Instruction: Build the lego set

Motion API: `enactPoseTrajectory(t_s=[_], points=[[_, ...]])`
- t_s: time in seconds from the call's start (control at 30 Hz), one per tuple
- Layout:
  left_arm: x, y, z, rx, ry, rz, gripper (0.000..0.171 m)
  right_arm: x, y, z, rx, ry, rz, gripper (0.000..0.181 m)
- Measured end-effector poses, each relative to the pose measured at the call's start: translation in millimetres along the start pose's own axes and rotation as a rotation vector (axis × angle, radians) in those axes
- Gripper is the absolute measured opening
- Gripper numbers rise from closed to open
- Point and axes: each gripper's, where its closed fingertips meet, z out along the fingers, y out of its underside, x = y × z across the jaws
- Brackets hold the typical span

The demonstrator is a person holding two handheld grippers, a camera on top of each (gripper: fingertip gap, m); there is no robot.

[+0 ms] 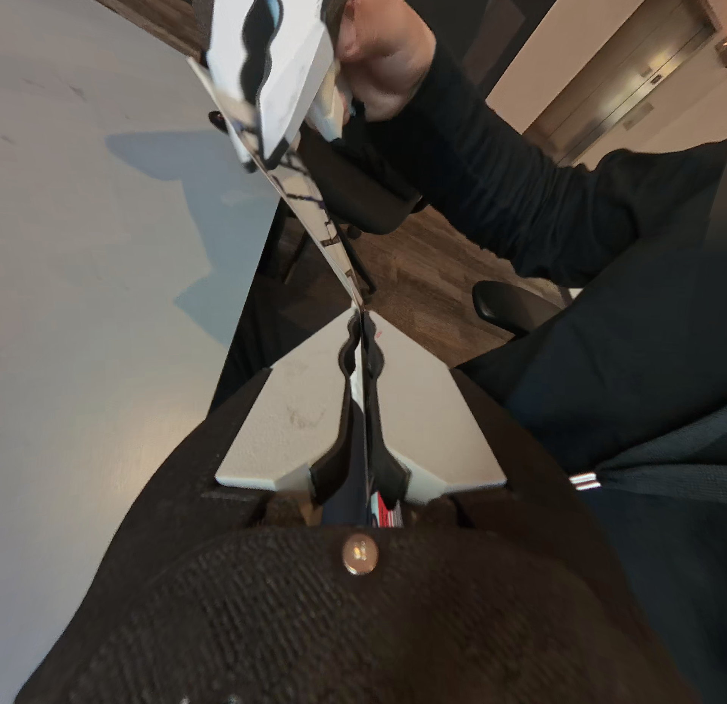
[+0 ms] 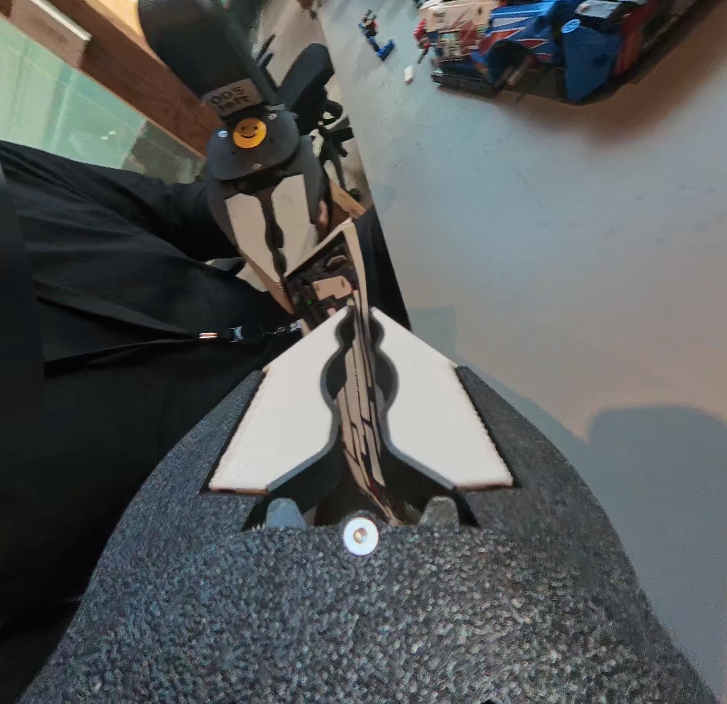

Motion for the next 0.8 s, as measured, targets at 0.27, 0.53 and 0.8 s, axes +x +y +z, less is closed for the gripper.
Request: enactPoseTrajectory(t_s=[0.27,0.53,0.8], points=[[1.1,-5.3,1.9,0.011,0.026,-0.02,0.0,-16.7,-17.2,-42.9,0.131,0.482,-0.354,0.033],[-7.4,-13.8,7.7,0.027,0.025,-0.126,0.0,-65.6,-20.3,-33.4,0.211,0.356,-0.437,0.017],[8.7,-17.2,10.2,0.022,0.059,-0.021,0.0,-53.2,8.0,28.4,0.067,0.312,-0.612,0.038]])
